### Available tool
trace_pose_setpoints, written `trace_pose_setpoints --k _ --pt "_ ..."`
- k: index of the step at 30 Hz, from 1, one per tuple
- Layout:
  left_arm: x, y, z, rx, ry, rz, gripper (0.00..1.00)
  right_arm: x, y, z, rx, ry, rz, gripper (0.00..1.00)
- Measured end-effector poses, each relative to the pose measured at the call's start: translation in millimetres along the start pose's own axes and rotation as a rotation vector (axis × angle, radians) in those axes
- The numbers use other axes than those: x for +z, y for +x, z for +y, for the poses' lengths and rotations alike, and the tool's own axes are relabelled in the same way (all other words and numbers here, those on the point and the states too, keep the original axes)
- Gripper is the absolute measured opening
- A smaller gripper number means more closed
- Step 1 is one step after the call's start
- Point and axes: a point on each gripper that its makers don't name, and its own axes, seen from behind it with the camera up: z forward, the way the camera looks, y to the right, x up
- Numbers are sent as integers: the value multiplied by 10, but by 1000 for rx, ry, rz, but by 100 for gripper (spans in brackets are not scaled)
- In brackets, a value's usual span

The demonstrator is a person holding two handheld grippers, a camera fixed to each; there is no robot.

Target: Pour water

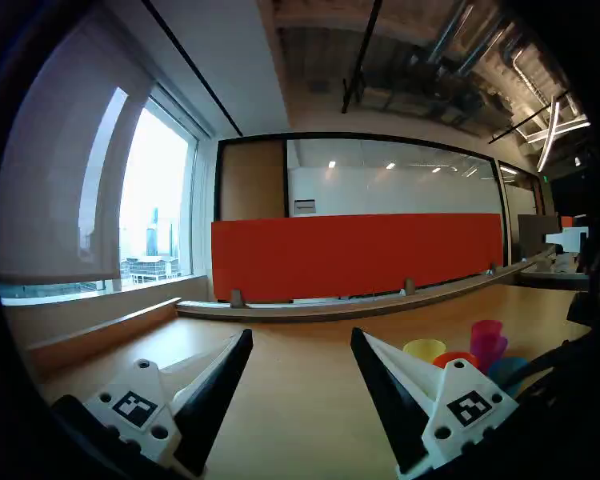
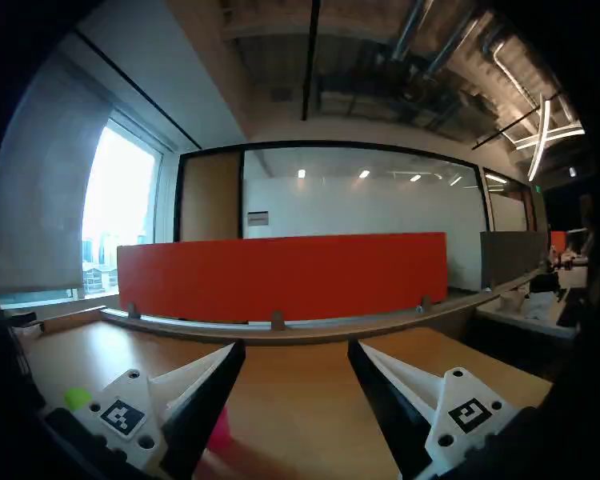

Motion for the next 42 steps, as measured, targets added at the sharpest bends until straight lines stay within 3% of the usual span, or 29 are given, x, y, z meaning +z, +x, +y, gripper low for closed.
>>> trace_pose_setpoints --k 15,42 --pt "79 -271 -68 -36 13 -17 91 -31 31 50 -18 -18 0 99" --pt "160 -479 -92 -29 17 -69 91 -61 53 143 -29 -40 4 99"
